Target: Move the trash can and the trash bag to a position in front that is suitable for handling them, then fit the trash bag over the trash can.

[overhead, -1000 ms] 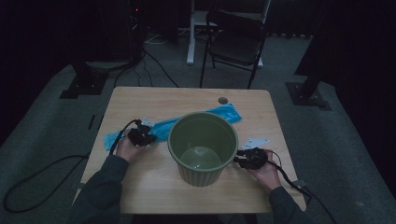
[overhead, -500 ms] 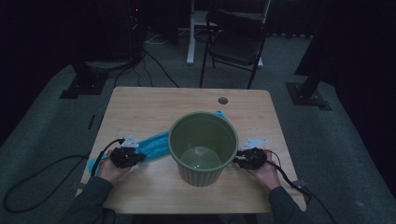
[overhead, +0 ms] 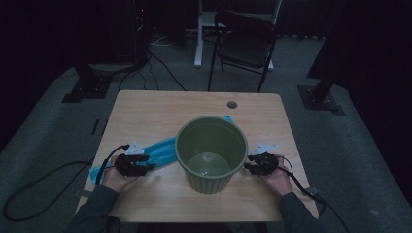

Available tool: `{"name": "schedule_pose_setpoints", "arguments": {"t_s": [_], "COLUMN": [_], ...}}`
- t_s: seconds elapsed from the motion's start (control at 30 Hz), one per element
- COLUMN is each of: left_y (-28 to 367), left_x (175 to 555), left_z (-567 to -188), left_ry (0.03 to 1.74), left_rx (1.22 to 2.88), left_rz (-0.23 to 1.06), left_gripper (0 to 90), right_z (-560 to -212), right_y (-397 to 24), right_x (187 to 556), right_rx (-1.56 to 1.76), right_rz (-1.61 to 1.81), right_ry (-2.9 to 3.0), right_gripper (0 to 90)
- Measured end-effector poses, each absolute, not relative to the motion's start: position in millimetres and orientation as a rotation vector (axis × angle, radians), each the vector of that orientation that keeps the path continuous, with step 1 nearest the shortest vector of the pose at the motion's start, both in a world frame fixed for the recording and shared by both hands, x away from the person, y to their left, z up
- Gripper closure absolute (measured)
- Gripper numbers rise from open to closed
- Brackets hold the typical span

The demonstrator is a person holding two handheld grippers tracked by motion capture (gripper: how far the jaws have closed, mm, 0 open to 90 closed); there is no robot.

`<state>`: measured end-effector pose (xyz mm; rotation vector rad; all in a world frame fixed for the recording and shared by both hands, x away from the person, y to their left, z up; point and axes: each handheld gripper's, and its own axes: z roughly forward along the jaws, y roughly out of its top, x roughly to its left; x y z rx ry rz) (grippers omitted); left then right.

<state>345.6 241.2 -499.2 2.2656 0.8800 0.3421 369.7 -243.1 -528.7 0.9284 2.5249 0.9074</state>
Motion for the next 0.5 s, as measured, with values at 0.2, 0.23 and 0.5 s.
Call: {"name": "schedule_pose_setpoints", "arguments": {"t_s": [0.2,0.23,0.5], "left_y": [238.9,237.8,221.9], "left_x": [348.6,349.4,371.6], "left_z": [-495.9,-494.7,-487.5], "left_ry": [0.891,0.891,0.859], "left_rx": [2.239,2.230,2.232], "left_rz": [0.361,0.364,0.373], "left_gripper": [50.3,49.9,46.9], "right_z": [-532.9,-533.2,-533.4], "right_y": [-241.3,-241.6,-241.0], "right_x": [371.3,371.5,370.9], "right_rx": [0.925,0.928,0.942], "right_rz": [0.899,0.904,0.922], "right_ry": [2.539,2.541,2.561], "right_gripper": [54.9,54.1,51.9]}}
